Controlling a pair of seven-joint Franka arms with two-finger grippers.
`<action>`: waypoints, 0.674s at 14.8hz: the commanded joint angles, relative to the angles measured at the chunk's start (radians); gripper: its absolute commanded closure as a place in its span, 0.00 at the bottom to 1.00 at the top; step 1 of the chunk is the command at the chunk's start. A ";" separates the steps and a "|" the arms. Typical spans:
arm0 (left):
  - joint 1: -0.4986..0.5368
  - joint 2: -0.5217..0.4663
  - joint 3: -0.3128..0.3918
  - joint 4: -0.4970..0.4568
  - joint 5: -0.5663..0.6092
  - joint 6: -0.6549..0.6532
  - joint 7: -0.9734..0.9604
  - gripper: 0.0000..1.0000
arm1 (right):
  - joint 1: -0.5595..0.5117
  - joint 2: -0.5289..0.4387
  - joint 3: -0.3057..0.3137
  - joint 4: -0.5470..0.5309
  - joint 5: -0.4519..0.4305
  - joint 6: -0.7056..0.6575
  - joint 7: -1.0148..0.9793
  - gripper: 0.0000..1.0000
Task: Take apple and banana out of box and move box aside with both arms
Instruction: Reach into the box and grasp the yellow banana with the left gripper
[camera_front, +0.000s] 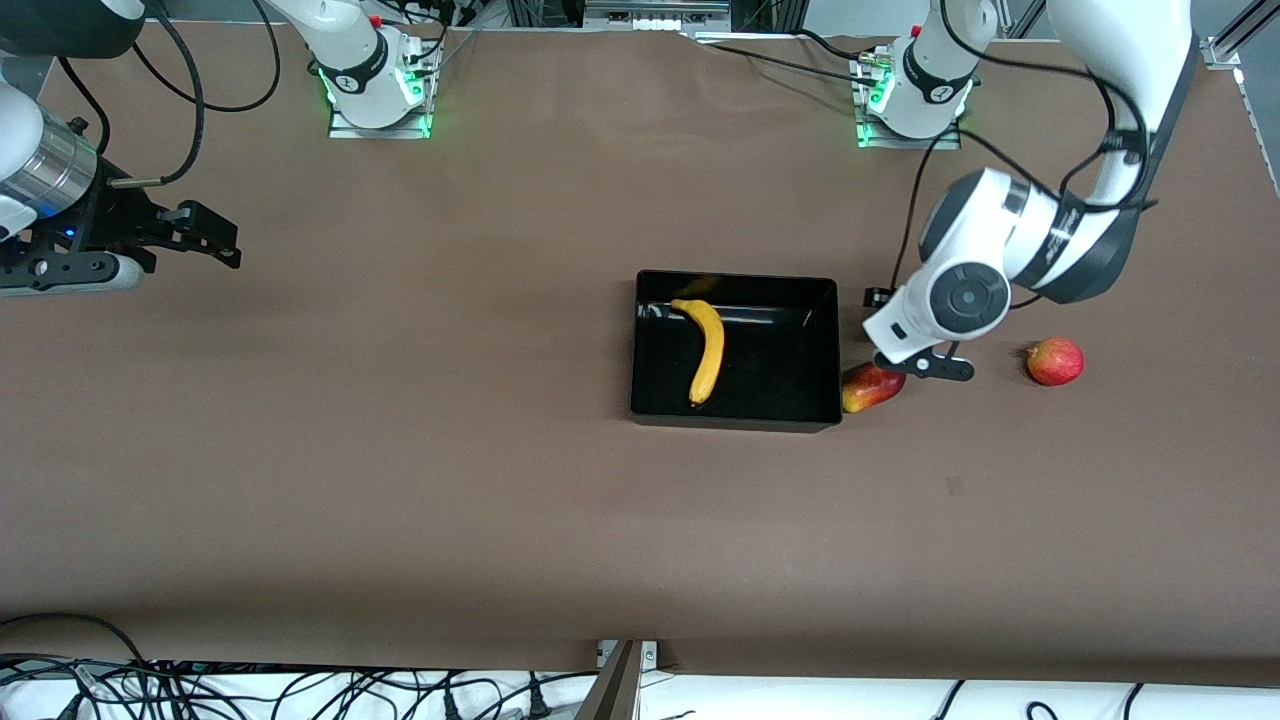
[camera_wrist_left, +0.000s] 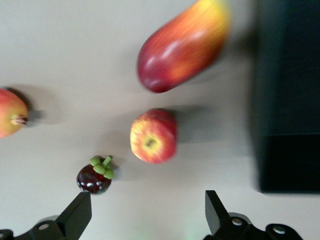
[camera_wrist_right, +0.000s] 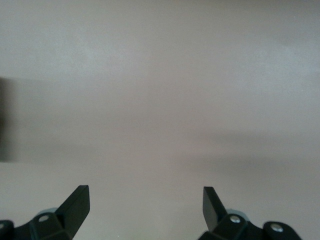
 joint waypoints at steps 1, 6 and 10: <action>-0.060 0.054 -0.036 0.150 -0.081 -0.051 -0.131 0.00 | -0.012 0.004 0.011 0.011 -0.005 -0.013 0.002 0.00; -0.242 0.221 -0.030 0.209 -0.085 0.215 -0.409 0.00 | -0.012 0.004 0.011 0.013 -0.005 -0.011 0.004 0.00; -0.296 0.367 -0.027 0.198 -0.007 0.409 -0.448 0.00 | -0.014 0.004 0.011 0.013 -0.005 -0.011 0.004 0.00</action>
